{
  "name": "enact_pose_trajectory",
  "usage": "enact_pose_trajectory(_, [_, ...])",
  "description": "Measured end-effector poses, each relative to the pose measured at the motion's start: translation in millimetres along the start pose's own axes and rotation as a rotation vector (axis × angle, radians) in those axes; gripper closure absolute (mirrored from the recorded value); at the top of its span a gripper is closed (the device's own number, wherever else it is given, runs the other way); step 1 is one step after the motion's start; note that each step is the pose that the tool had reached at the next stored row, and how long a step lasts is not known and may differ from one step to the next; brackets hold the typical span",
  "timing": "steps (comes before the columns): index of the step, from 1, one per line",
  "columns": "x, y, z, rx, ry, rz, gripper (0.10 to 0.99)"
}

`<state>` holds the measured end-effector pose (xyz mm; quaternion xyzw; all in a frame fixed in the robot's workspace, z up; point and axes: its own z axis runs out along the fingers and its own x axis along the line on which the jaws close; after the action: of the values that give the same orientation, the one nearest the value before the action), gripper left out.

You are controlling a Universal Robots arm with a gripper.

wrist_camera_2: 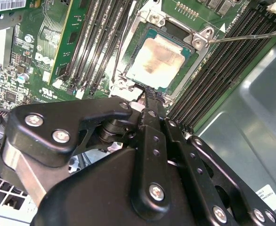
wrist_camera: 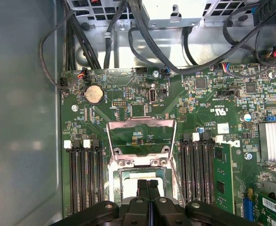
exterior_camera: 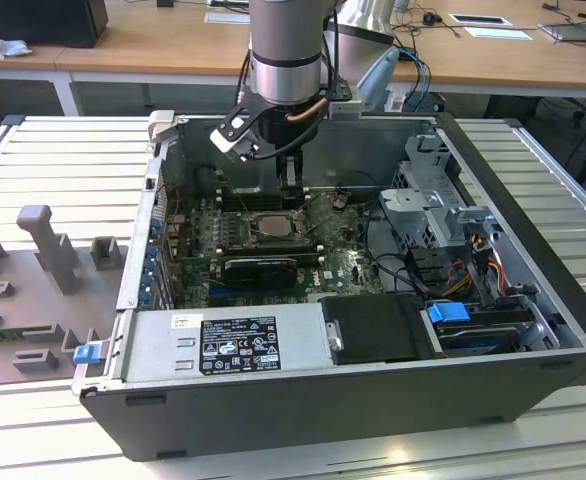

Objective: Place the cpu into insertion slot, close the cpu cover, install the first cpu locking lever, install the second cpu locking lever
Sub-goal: 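Close the cpu cover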

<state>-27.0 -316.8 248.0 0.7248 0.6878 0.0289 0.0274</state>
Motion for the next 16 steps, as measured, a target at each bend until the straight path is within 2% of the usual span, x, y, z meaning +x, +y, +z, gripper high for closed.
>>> enact_pose_trajectory(16, [0.0,0.1,-1.2,0.0,0.0,0.0,0.98])
